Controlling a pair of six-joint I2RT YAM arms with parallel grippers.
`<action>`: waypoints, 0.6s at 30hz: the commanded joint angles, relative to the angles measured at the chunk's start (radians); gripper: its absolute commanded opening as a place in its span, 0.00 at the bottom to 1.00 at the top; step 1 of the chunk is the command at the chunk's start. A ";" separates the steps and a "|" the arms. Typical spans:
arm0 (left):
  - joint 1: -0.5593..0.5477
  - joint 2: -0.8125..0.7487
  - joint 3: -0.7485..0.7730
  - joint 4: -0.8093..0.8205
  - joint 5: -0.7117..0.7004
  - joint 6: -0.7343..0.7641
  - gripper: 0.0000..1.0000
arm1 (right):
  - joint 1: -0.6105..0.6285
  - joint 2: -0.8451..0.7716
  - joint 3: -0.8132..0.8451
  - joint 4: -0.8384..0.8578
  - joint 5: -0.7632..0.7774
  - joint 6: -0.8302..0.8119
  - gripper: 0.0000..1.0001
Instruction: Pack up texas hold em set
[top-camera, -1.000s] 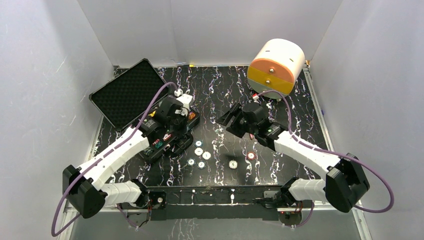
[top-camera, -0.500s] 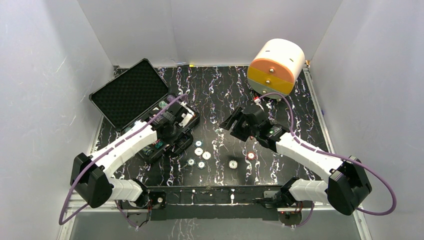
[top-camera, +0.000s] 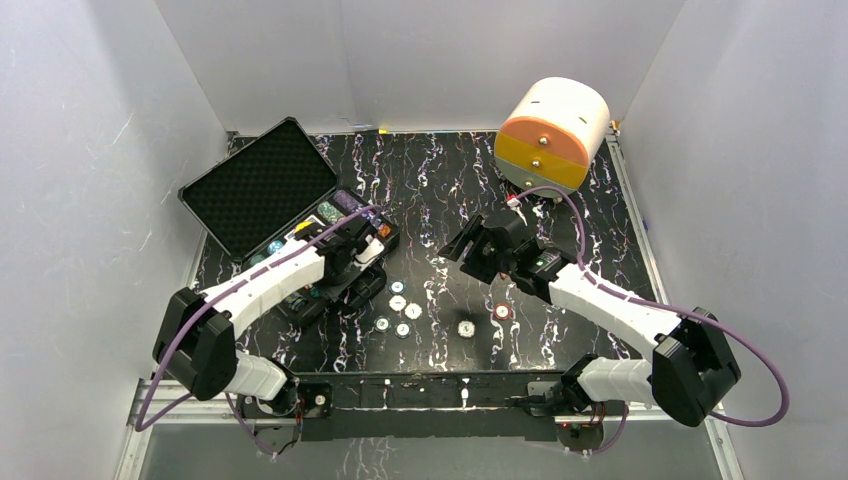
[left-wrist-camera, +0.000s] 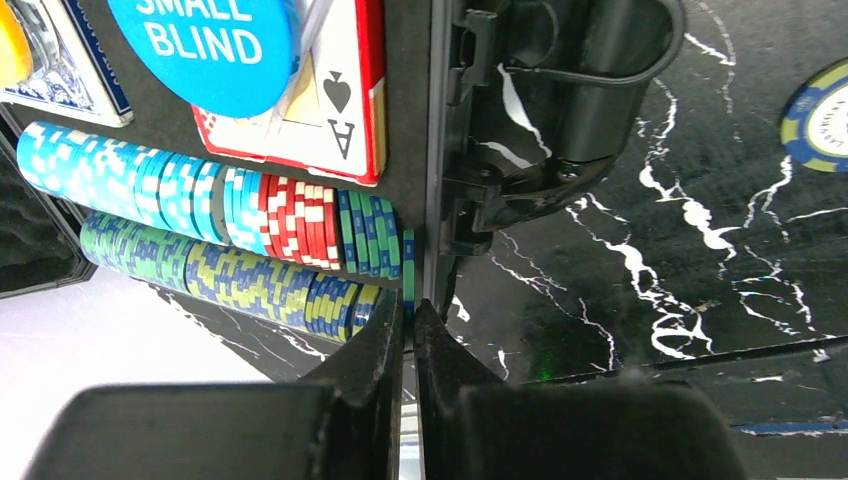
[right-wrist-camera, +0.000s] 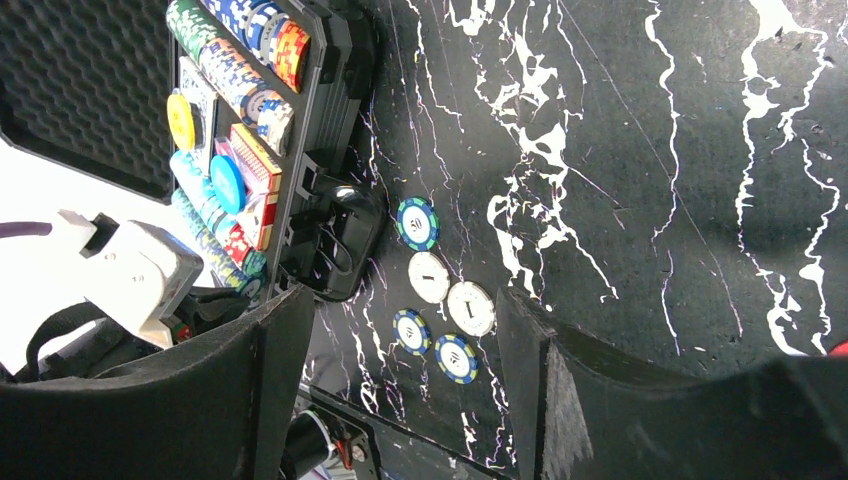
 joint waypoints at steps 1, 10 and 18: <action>0.038 0.005 -0.017 -0.035 -0.047 0.032 0.00 | -0.003 -0.003 0.011 0.030 0.021 -0.006 0.75; 0.089 0.028 -0.012 0.015 -0.101 0.012 0.00 | -0.006 0.003 0.002 0.035 0.012 -0.015 0.75; 0.104 0.014 -0.007 0.035 -0.068 -0.003 0.32 | -0.005 -0.006 -0.004 0.037 0.011 -0.009 0.75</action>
